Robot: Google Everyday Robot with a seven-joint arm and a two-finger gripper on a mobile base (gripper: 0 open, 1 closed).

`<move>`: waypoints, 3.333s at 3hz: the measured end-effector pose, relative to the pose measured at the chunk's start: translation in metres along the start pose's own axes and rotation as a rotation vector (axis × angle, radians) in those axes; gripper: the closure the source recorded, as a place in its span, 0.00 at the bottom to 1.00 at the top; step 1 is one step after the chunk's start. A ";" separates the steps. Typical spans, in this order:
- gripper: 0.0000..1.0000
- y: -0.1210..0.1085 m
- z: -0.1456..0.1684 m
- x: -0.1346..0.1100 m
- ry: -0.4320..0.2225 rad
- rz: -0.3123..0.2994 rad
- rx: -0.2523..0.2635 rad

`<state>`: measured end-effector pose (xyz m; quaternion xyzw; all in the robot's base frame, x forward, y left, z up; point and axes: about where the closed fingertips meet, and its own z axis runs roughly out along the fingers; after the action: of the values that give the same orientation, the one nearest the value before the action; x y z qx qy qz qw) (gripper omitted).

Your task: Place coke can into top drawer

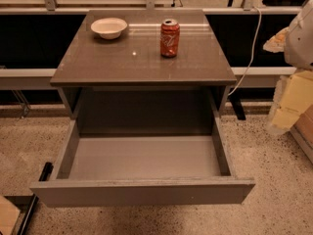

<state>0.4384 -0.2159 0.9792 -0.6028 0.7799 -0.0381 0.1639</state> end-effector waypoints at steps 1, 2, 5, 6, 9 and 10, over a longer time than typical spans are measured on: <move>0.00 0.000 0.000 0.000 0.000 0.000 0.000; 0.00 -0.015 0.006 -0.004 -0.081 0.052 0.053; 0.00 -0.080 0.036 -0.012 -0.262 0.151 0.149; 0.00 -0.084 0.046 -0.018 -0.276 0.195 0.172; 0.00 -0.193 0.102 -0.093 -0.470 0.275 0.325; 0.00 -0.195 0.104 -0.095 -0.474 0.285 0.327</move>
Offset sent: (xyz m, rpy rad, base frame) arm 0.0293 0.0041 -0.0017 0.1351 -0.1183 -0.0536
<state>0.6714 -0.1633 0.9508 -0.4455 0.7801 0.0020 0.4393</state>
